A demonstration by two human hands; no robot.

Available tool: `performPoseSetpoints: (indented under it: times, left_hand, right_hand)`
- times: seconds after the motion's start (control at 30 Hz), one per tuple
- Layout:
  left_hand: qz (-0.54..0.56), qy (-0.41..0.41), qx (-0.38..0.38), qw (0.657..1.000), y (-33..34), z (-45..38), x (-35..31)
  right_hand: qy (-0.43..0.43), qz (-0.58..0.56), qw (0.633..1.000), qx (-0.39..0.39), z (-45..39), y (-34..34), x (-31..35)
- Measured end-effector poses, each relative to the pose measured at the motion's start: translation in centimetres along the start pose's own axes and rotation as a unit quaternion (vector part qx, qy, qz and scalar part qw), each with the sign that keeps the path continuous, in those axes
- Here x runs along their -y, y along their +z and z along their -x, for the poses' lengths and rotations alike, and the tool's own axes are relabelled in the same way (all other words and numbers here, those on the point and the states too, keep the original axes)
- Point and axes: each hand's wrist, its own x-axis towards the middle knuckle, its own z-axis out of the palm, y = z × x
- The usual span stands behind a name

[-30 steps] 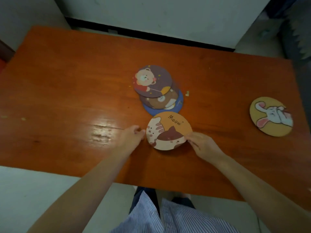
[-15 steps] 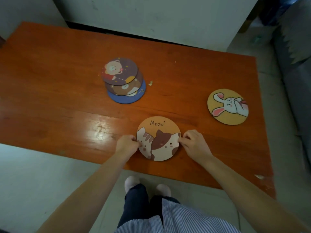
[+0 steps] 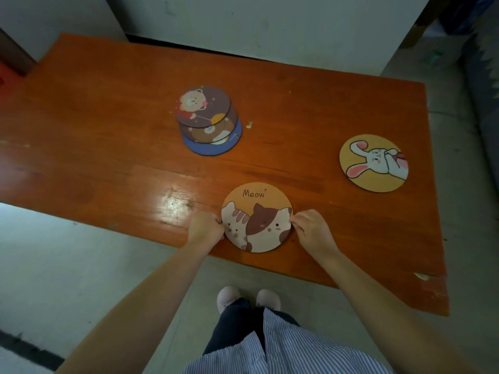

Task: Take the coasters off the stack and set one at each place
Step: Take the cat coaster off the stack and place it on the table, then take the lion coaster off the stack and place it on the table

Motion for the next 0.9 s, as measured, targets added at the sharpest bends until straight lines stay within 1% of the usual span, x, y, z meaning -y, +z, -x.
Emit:
performPoseSetpoints:
  times: [0.07,0.13,0.27,0.37,0.47,0.6,0.7,0.8,0.9]
  left_hand:
    - [-0.016,0.006,-0.002,1.000,0.1,0.1,0.2]
    - [-0.031,0.013,-0.021,0.999,0.2,0.3,0.3]
    - [-0.034,0.035,-0.039,0.998,-0.1,0.6,0.1]
    - [-0.057,0.054,-0.057,0.995,-1.4,-0.1,0.3]
    - [-0.069,0.053,-0.084,0.993,-4.4,-1.5,1.5]
    - [0.002,0.086,-0.146,0.986,-9.5,-4.5,3.7]
    - [-0.028,0.108,-0.189,0.976,-13.6,-8.0,5.6]
    - [-0.089,0.113,-0.188,0.971,-17.9,-12.6,8.0]
    - [-0.141,0.111,-0.151,0.972,-21.7,-17.0,10.8]
  right_hand:
    - [-0.007,0.019,1.000,0.001,0.1,0.3,-0.2]
    - [0.015,0.037,0.999,0.019,0.1,0.5,-0.4]
    - [0.036,0.114,0.991,0.054,-0.6,0.7,-0.5]
    - [0.036,0.162,0.983,0.072,-2.9,0.3,0.2]
    - [0.011,0.178,0.979,0.094,-6.6,0.3,2.2]
    - [-0.034,0.192,0.976,0.101,-12.7,1.2,6.3]
    - [-0.047,0.184,0.977,0.093,-17.4,2.7,9.9]
    - [-0.028,0.159,0.983,0.092,-22.5,4.7,13.5]
    - [0.015,0.149,0.984,0.093,-27.1,7.0,16.1]
